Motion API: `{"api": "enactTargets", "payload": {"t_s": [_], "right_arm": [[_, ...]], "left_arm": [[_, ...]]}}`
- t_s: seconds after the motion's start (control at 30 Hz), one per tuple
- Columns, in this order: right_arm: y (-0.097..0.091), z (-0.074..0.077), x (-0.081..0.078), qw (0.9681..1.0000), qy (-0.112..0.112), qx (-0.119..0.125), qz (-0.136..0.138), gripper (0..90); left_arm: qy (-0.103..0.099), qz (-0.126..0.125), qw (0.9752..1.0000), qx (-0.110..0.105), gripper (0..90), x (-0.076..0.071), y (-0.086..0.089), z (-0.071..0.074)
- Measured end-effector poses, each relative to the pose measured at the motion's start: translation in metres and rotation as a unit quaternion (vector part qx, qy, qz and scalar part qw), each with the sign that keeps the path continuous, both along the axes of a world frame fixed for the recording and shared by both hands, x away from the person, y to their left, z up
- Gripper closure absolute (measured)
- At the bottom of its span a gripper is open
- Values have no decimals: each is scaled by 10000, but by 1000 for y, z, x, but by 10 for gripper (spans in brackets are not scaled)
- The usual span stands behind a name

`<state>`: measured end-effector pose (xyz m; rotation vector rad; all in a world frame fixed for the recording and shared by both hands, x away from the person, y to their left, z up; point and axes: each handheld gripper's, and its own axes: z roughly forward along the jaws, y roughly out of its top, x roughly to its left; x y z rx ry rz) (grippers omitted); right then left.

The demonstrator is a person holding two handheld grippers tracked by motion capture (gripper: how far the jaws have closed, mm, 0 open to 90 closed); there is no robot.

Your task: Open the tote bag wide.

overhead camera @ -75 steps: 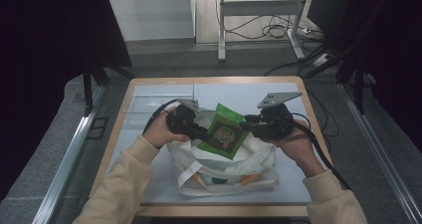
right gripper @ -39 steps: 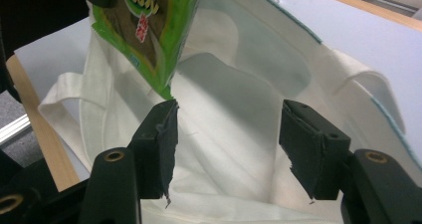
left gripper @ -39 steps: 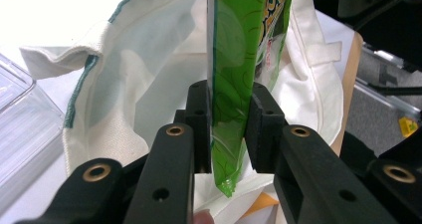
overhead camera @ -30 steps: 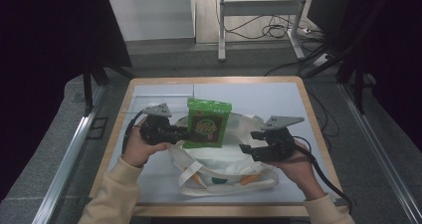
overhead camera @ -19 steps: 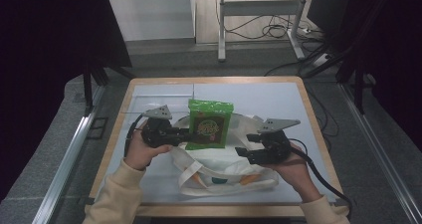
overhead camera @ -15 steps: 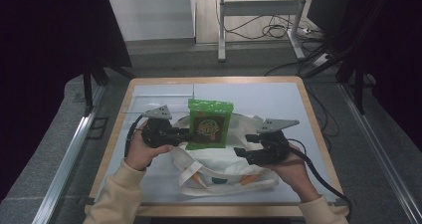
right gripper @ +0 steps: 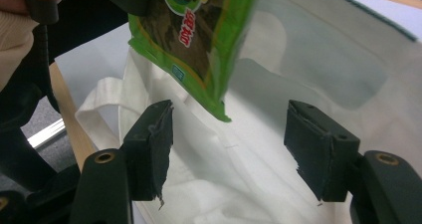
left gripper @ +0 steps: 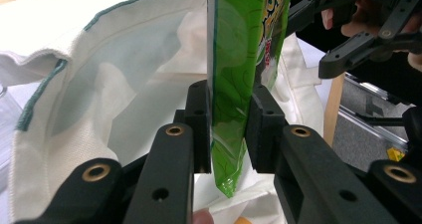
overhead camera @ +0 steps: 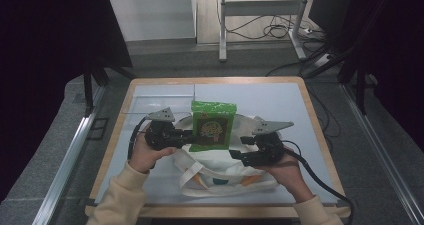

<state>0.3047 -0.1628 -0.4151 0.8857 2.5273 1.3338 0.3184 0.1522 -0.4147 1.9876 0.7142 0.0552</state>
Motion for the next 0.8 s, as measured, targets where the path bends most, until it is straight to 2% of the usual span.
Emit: {"api": "enactTargets", "payload": {"t_s": [0.2,0.53,0.7,0.8], "right_arm": [[6,-8,5,10000,76,-6,50,359],[12,-14,12,9997,145,160,119,373],[15,-17,14,9996,133,157,182,413],[16,-18,17,9991,166,245,303,461]], "left_arm": [[-5,-39,10000,-37,748,0,-3,-1],[-26,-147,9999,-82,748,-1,-8,-3],[-10,-202,9997,-127,748,-1,-10,-4],[16,-239,9996,-121,747,0,-13,-5]]}}
